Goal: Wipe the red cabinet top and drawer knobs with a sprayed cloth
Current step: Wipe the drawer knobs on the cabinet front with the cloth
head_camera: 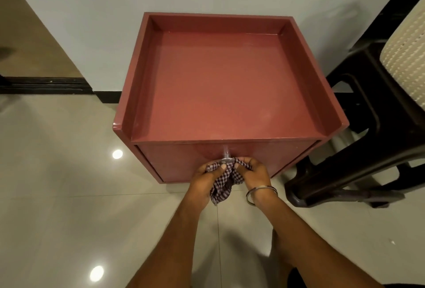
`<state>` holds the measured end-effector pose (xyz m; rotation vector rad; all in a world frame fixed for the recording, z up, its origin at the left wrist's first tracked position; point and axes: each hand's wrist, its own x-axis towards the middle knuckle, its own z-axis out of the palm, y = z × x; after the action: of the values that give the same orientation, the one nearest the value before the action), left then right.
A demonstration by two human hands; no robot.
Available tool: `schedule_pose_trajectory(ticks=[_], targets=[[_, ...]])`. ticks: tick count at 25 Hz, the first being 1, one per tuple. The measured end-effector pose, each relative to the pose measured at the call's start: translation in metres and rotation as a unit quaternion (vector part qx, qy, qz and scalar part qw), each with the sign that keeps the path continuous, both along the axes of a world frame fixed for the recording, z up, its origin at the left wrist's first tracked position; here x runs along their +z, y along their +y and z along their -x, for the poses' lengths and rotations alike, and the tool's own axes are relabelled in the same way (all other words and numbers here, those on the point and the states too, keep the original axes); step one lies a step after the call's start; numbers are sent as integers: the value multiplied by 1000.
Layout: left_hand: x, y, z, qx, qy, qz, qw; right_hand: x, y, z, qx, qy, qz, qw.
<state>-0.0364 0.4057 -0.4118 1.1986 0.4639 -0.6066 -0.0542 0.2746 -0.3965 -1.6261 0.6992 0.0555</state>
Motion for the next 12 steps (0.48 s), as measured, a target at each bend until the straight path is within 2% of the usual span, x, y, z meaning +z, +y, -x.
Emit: schedule_pose_trajectory(ticks=[4, 6, 9, 12], targets=[[-5, 10, 13, 48, 34, 89, 994, 3, 3, 11, -35, -27, -62, 997], [-6, 18, 15, 47, 31, 113, 992, 1, 4, 6, -23, -5, -45, 999], [-2, 27, 9, 24, 19, 92, 995, 0, 9, -3, 11, 13, 16, 1000], [6, 24, 3, 19, 21, 39, 999, 4, 13, 2, -18, -9, 47, 999]])
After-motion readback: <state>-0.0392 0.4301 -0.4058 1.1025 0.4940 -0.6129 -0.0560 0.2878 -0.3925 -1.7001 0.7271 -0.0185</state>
